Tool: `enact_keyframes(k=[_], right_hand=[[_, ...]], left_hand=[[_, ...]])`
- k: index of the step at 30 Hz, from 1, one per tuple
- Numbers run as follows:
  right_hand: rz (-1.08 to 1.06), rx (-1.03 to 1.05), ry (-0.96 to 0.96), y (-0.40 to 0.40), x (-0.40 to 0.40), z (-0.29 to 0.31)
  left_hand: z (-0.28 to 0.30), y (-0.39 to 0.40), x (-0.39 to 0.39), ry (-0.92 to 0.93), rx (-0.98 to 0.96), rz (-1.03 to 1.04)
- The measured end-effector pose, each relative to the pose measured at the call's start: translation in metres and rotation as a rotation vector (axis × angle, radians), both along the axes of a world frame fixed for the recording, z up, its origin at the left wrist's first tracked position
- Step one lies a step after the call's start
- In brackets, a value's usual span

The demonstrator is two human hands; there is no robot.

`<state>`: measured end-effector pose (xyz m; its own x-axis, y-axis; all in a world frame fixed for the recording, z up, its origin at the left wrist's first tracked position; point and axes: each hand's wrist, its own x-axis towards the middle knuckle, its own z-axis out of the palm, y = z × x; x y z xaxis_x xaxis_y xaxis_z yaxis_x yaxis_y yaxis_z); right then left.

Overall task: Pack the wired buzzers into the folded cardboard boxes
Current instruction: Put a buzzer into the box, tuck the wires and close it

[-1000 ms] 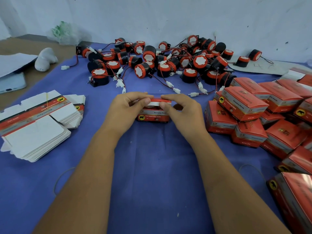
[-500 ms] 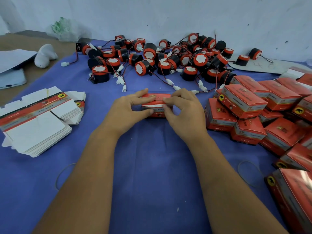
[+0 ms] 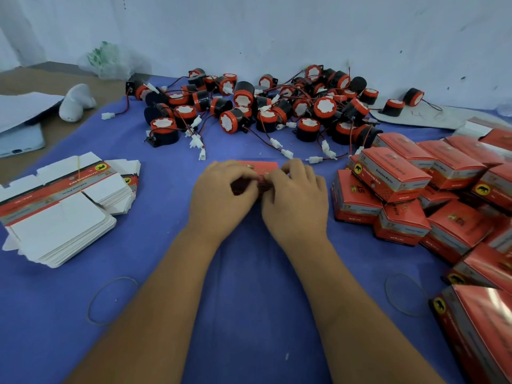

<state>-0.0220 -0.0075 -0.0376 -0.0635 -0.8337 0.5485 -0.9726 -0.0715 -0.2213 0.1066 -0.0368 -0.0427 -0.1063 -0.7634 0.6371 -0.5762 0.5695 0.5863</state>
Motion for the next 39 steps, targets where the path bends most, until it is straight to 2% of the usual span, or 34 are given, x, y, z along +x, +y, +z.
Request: enact_keyframes(k=[2, 4, 5, 7, 9, 11, 14, 16, 17, 18, 19, 21, 23, 25, 28, 30, 34, 39], right_hand=[[-0.126, -0.049, -0.001, 0.002, 0.001, 0.000], [-0.158, -0.157, -0.114, 0.003, 0.001, 0.004], [-0.112, -0.251, -0.185, 0.004, 0.000, 0.005], [0.017, -0.440, -0.255, 0.006, 0.001, 0.006], [0.153, -0.523, -0.286, 0.007, 0.013, 0.006], [0.281, -0.541, -0.306, 0.006, 0.027, 0.005], [0.441, -0.538, -0.372, 0.006, 0.033, 0.004], [0.553, -0.431, -0.520, 0.006, 0.033, 0.004], [0.582, -0.322, -0.662, 0.007, 0.034, 0.004], [0.573, -0.180, -0.855, 0.008, 0.037, 0.004], [0.541, -0.025, -1.063, 0.007, 0.040, 0.004], [0.372, 0.197, -1.362, -0.002, 0.035, 0.001], [0.184, 0.209, -1.514, -0.013, 0.019, 0.001], [0.091, 0.116, -1.600, -0.021, 0.005, 0.004], [0.000, 0.029, -1.560, -0.023, 0.000, 0.002], [-0.011, 0.011, -1.444, -0.021, 0.005, -0.001], [0.174, 0.068, -0.957, -0.014, 0.018, -0.007], [0.456, 0.135, -0.342, -0.008, 0.052, -0.008]], left_hand=[[0.003, 0.002, -0.001, 0.245, 0.002, 0.071], [0.008, -0.002, -0.002, 0.373, 0.112, 0.131], [0.008, -0.004, -0.004, 0.329, 0.224, 0.108], [0.009, -0.003, -0.013, 0.119, 0.370, 0.015], [0.010, 0.005, -0.025, 0.065, 0.315, -0.047], [0.005, 0.016, -0.032, 0.082, 0.271, -0.095], [0.006, 0.021, -0.030, 0.172, 0.368, -0.188], [0.012, 0.013, -0.020, 0.345, 0.393, -0.273], [0.017, 0.009, -0.012, 0.471, 0.429, -0.277], [0.021, 0.004, -0.003, 0.563, 0.441, -0.211], [0.023, 0.000, 0.009, 0.554, 0.399, -0.053], [0.024, -0.003, 0.036, 0.309, 0.203, 0.307], [0.028, -0.006, 0.062, -0.001, 0.117, 0.626], [0.033, -0.008, 0.078, -0.220, 0.325, 0.792], [0.040, -0.003, 0.083, -0.370, 0.716, 0.764], [0.040, -0.002, 0.076, -0.435, 0.770, 0.727], [0.044, -0.005, 0.057, -0.436, 0.674, 0.619], [0.040, -0.007, 0.056, -0.111, 0.401, 0.514]])
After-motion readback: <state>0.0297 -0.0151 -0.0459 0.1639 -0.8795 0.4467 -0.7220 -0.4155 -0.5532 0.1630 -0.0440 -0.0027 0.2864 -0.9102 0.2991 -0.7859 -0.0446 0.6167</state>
